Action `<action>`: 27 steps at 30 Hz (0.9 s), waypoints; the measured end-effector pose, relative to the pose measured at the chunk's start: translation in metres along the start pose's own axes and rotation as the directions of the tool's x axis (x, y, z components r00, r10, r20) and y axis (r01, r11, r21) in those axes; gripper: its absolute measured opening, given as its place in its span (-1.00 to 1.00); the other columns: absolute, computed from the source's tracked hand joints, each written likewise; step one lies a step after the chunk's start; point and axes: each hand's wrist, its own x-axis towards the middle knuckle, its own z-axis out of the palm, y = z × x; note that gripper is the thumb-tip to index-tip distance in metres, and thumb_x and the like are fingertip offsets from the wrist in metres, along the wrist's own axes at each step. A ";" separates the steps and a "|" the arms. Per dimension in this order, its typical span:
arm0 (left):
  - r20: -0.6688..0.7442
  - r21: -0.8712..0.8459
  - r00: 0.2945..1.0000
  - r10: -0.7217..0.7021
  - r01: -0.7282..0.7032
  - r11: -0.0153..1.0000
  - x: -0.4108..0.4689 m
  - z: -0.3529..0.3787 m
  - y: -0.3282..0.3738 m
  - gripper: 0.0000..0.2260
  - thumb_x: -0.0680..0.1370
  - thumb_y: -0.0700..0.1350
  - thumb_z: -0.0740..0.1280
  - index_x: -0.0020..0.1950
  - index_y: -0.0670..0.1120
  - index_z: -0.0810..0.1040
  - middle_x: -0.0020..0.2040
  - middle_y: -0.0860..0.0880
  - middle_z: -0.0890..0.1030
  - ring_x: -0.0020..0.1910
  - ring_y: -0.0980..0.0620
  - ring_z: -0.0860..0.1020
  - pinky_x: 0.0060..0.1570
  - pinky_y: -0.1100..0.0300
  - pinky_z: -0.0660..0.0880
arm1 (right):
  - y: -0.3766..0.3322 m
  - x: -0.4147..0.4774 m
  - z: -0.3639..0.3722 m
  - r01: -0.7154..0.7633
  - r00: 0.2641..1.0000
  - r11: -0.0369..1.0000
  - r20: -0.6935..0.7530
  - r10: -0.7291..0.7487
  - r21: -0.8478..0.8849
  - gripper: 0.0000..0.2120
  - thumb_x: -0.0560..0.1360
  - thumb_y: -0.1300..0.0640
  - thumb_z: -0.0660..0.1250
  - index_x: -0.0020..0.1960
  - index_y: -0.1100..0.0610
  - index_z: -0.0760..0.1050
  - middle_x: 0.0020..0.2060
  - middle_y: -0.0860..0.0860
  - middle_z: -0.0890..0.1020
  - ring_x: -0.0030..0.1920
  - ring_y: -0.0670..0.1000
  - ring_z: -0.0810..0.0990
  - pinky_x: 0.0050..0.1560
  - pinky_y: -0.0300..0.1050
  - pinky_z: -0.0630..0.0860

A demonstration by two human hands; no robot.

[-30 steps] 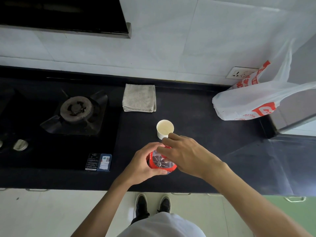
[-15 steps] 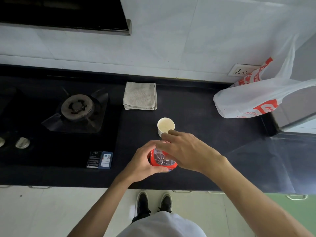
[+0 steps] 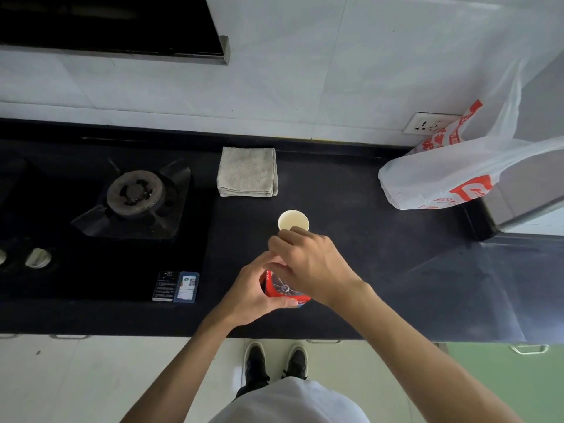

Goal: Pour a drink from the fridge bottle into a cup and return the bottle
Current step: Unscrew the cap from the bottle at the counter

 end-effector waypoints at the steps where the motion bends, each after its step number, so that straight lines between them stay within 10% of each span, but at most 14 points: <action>1: 0.003 0.009 1.000 0.014 -0.014 1.000 0.000 0.000 0.000 -0.34 0.30 -0.05 0.65 0.33 0.11 0.44 0.16 0.20 0.58 0.23 0.18 0.54 0.11 0.41 0.49 | 0.003 -0.002 -0.003 -0.022 1.000 1.000 0.012 0.022 0.011 -0.79 0.49 -0.01 0.31 -0.13 0.14 0.49 -0.32 -0.01 0.54 -0.32 0.05 0.52 -0.51 -0.07 0.46; 7: 0.014 -0.015 0.999 0.033 -0.033 0.999 -0.001 0.000 -0.001 -0.30 0.33 -0.03 0.63 0.40 0.11 0.41 0.28 0.20 0.52 0.32 0.13 0.50 0.18 0.26 0.55 | 0.021 -0.022 -0.014 -0.041 0.986 0.998 0.165 0.032 0.051 -0.66 0.48 -0.17 0.36 0.03 0.10 0.53 -0.13 -0.01 0.60 -0.12 0.04 0.55 -0.32 0.01 0.59; 15: 0.009 -0.011 1.000 0.007 -0.007 1.000 0.001 0.002 -0.004 -0.32 0.31 0.01 0.64 0.36 0.13 0.42 0.23 0.20 0.54 0.27 0.11 0.54 0.18 0.17 0.58 | 0.033 -0.034 -0.022 0.032 0.996 0.949 0.075 -0.058 0.315 -0.69 0.49 0.17 0.43 0.23 0.05 0.56 0.08 0.00 0.55 0.09 -0.01 0.49 0.01 -0.11 0.58; 27: 0.024 0.019 1.000 -0.010 0.009 1.000 0.001 0.002 -0.009 -0.30 0.31 0.03 0.62 0.38 0.24 0.42 0.34 0.20 0.45 0.35 0.10 0.47 0.15 0.07 0.61 | 0.106 -0.130 0.029 -0.458 0.852 0.720 0.026 0.523 0.522 -0.80 0.32 0.24 0.60 -0.24 0.07 0.58 -0.12 -0.19 0.67 -0.02 -0.10 0.60 -0.09 -0.25 0.53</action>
